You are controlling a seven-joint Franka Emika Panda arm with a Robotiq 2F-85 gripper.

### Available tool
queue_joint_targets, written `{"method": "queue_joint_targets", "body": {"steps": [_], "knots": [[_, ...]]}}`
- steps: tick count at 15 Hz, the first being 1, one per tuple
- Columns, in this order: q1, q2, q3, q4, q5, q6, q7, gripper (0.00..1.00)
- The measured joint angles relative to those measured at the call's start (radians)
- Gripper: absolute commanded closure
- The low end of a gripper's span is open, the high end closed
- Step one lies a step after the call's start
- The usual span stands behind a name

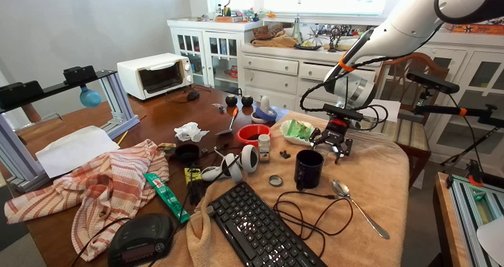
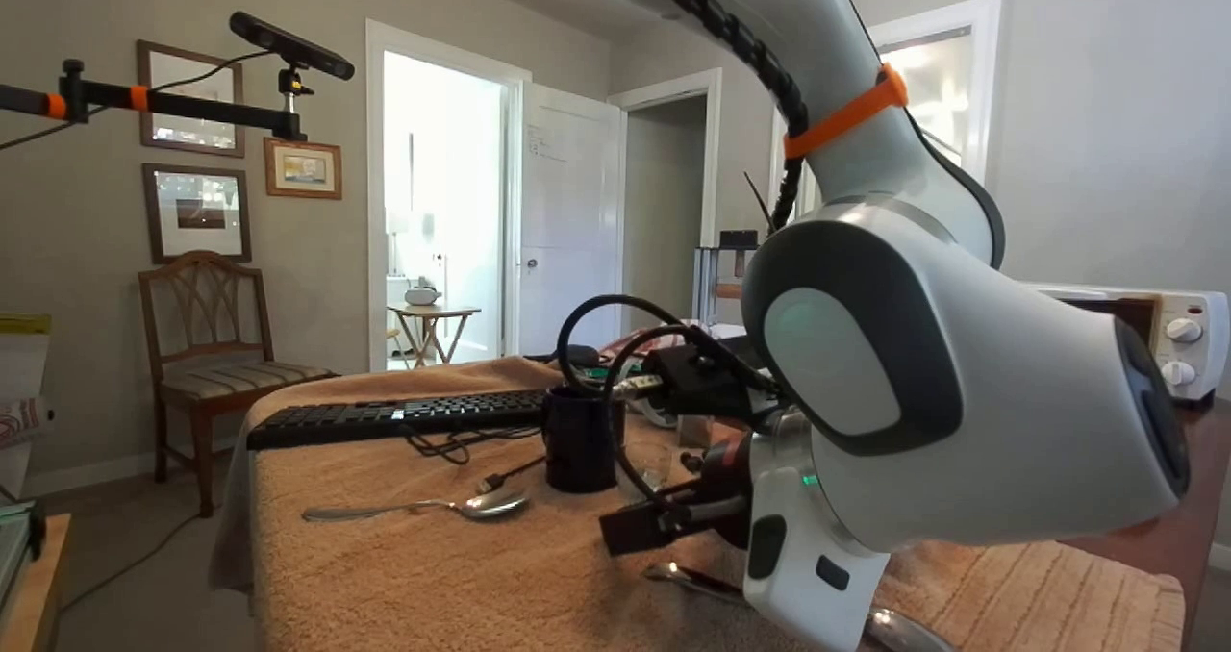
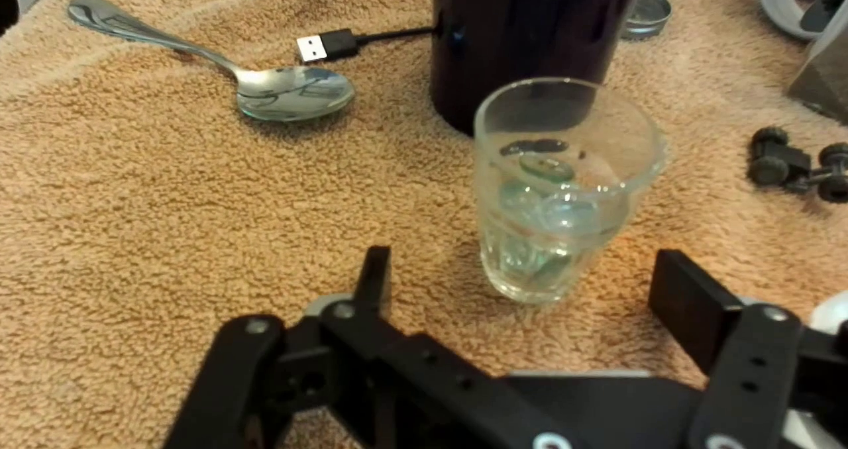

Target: Pour the contents from the glass cup into the black cup

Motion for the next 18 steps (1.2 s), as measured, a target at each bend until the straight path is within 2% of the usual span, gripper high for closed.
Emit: {"method": "queue_joint_targets", "body": {"steps": [9,14,18], "knots": [[0.004,0.009,0.012,0.014,0.007,-0.028,0.0,0.2],[0.004,0.03,0.015,0.027,0.016,-0.042,0.0,0.14],[0.003,0.038,0.012,0.035,0.028,-0.043,0.001,0.15]]}}
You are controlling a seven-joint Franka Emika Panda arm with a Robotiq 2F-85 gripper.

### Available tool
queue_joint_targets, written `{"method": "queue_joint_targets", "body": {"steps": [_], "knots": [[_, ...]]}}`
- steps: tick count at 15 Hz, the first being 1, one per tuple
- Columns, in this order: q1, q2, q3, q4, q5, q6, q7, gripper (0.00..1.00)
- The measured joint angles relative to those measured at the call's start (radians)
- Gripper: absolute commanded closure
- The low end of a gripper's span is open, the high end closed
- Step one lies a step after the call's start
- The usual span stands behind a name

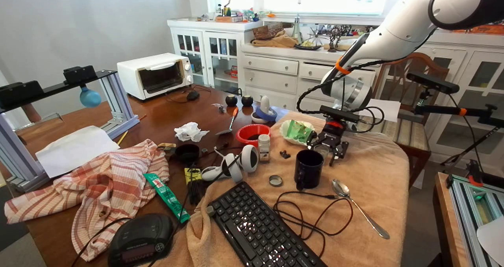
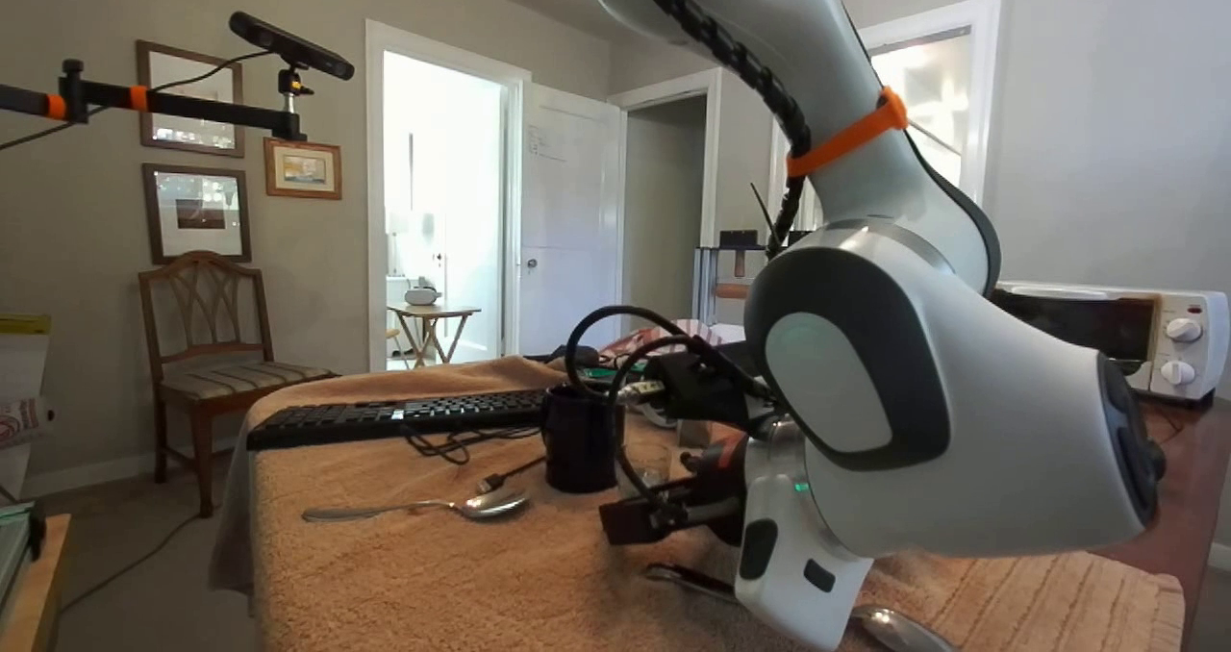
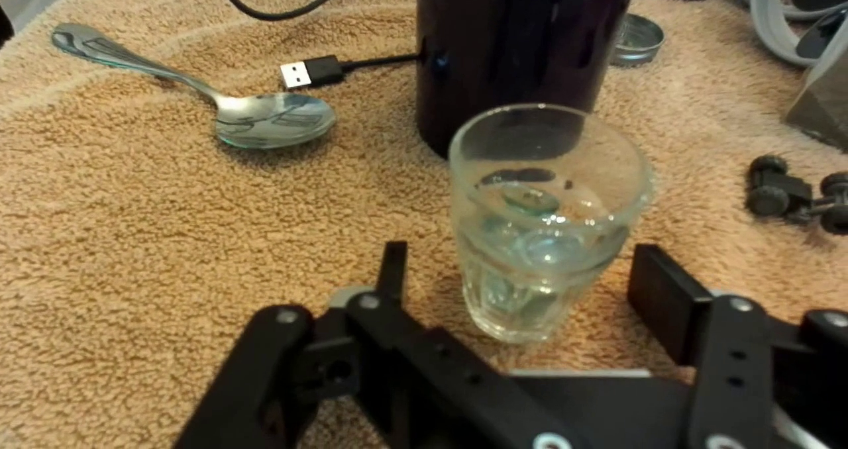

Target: Pour the contents from the glass cup into the black cup

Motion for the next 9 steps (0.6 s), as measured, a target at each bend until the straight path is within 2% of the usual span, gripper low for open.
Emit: {"method": "queue_joint_targets", "body": {"steps": [1,2,3,6,8,9], "knots": [[0.0,0.002,-0.001,0.002,0.003,-0.001,0.0,0.2],[-0.001,0.004,-0.002,0.004,0.005,-0.003,0.0,0.4],[-0.002,0.005,-0.002,0.005,0.006,-0.006,0.0,0.4],[-0.003,0.011,-0.004,0.014,0.009,-0.018,0.0,0.66],[-0.003,0.014,-0.005,0.017,0.01,-0.021,0.0,0.78],[-0.003,0.015,-0.006,0.017,0.011,-0.021,0.0,0.78]]}}
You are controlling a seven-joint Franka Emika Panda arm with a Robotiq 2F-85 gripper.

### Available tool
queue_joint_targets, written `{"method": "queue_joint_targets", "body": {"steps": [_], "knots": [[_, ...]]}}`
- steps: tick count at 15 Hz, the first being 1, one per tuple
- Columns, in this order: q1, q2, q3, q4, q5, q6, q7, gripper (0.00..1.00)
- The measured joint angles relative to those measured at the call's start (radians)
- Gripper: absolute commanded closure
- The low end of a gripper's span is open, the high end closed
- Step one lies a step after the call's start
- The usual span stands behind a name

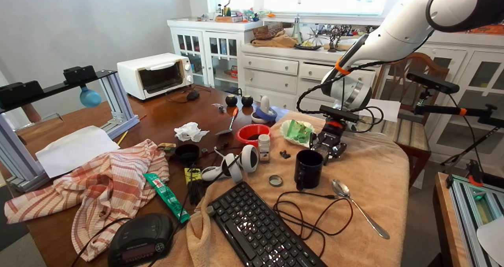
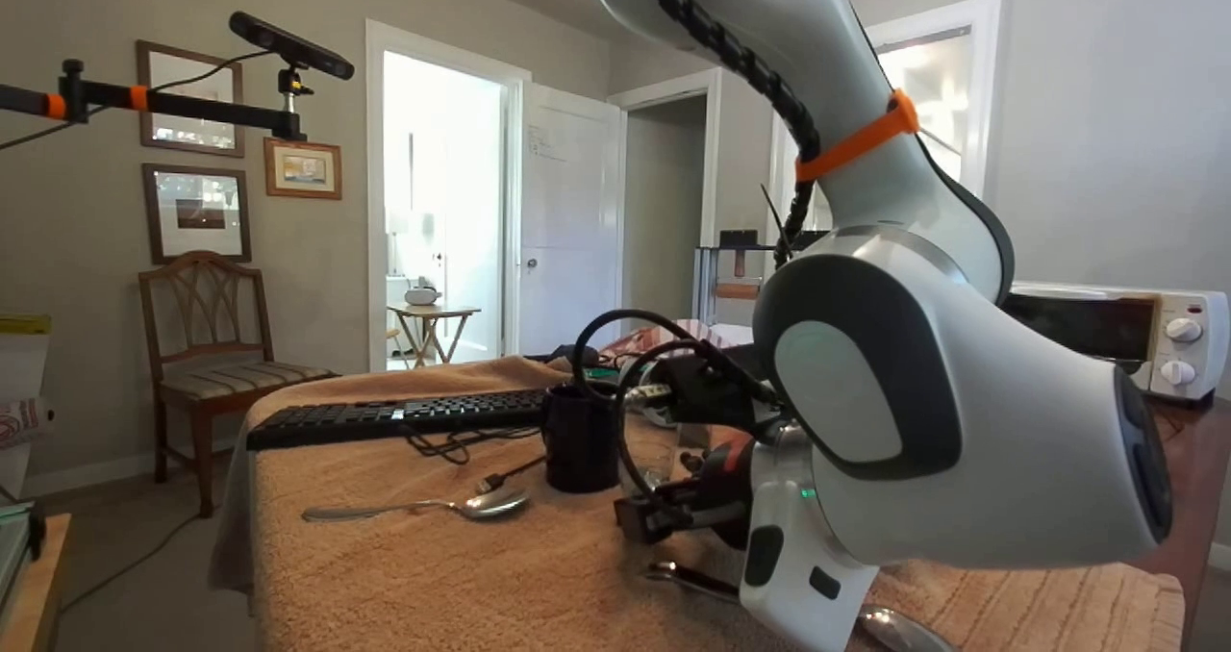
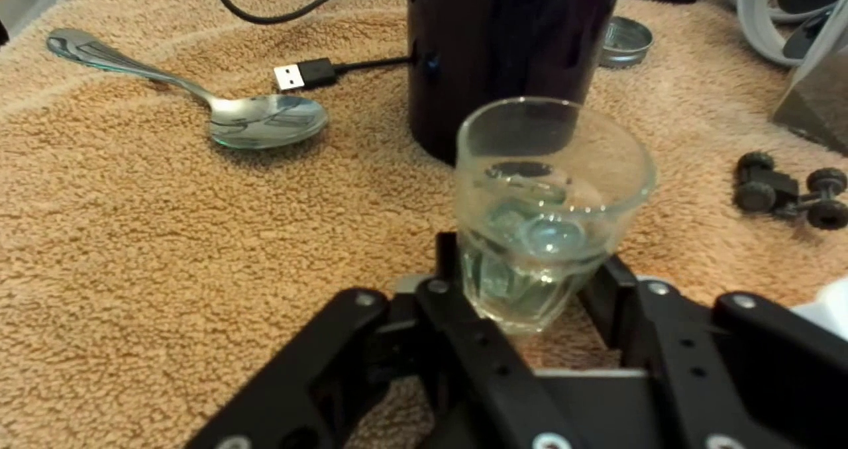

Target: Pour the contents from the glass cup into the black cup

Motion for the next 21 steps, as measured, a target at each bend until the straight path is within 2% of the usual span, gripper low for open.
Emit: {"method": "queue_joint_targets", "body": {"steps": [7,15,21], "knots": [[0.01,-0.013,-0.001,-0.004,0.0,-0.002,0.0,0.78],[0.065,-0.109,-0.025,-0.052,-0.006,0.011,0.002,0.78],[0.125,-0.196,-0.043,-0.127,-0.007,0.159,0.009,0.78]]}}
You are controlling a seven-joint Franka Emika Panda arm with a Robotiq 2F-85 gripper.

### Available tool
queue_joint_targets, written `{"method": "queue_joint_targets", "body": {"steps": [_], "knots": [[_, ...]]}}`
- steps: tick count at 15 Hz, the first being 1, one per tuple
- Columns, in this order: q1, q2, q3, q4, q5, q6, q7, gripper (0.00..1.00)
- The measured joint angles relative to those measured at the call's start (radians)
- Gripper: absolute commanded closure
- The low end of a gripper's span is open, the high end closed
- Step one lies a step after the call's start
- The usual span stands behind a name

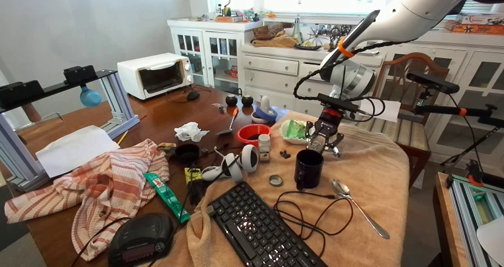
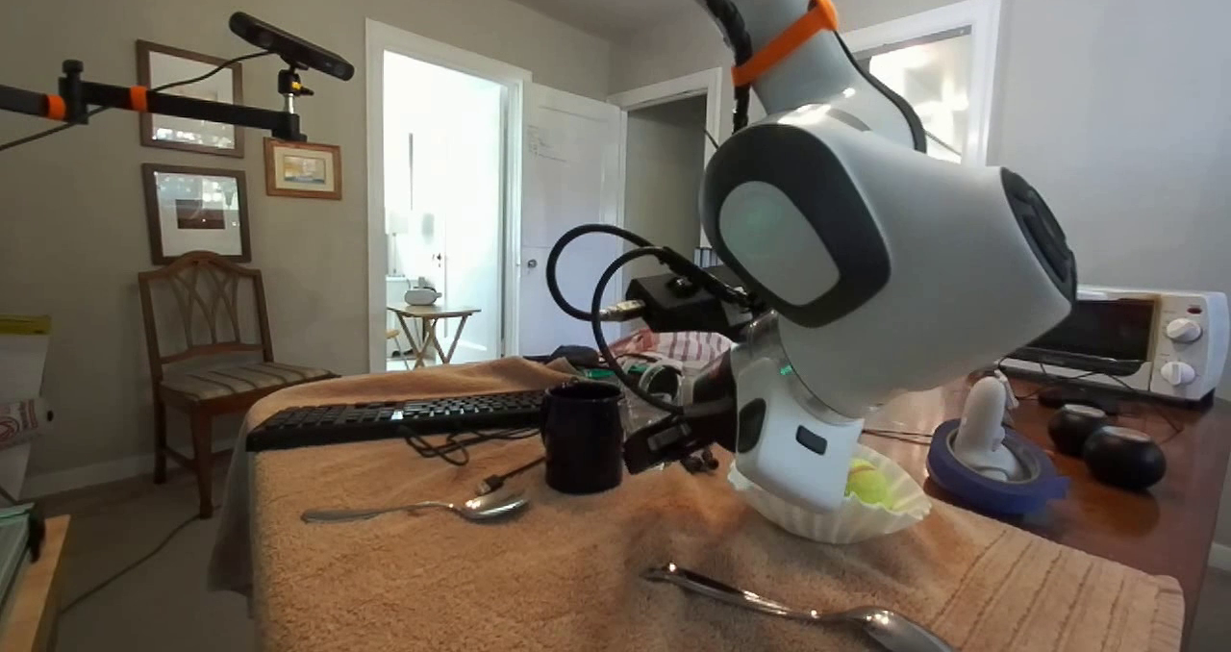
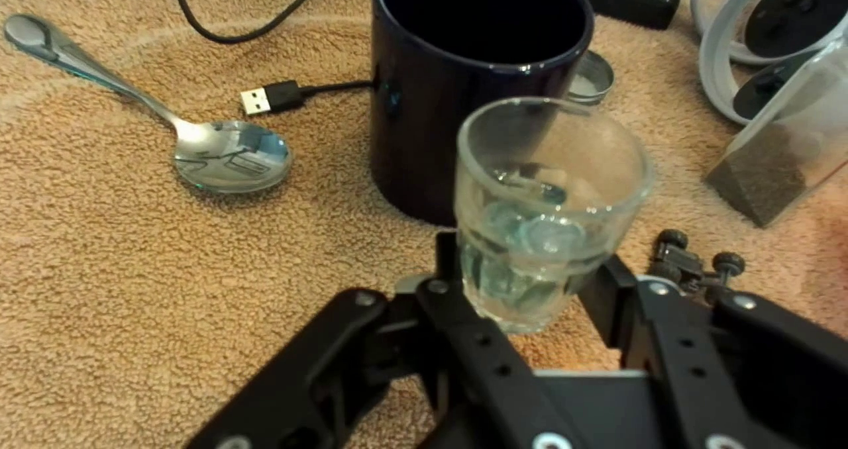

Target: Pour the contents from the glass cup into the black cup

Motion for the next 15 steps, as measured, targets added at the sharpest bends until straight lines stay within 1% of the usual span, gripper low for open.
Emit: {"method": "queue_joint_targets", "body": {"steps": [3,5,8,12,13,15], "knots": [[0.013,-0.059,-0.002,-0.043,-0.001,0.054,0.011,0.78],[0.018,-0.102,-0.005,-0.069,-0.019,0.063,0.039,0.78],[0.029,-0.169,-0.008,-0.098,-0.088,0.069,0.111,0.78],[0.066,-0.241,-0.007,-0.122,-0.189,0.126,0.22,0.78],[0.075,-0.252,-0.004,-0.124,-0.202,0.146,0.241,0.53],[0.076,-0.255,0.004,-0.123,-0.203,0.152,0.246,0.53]]}}
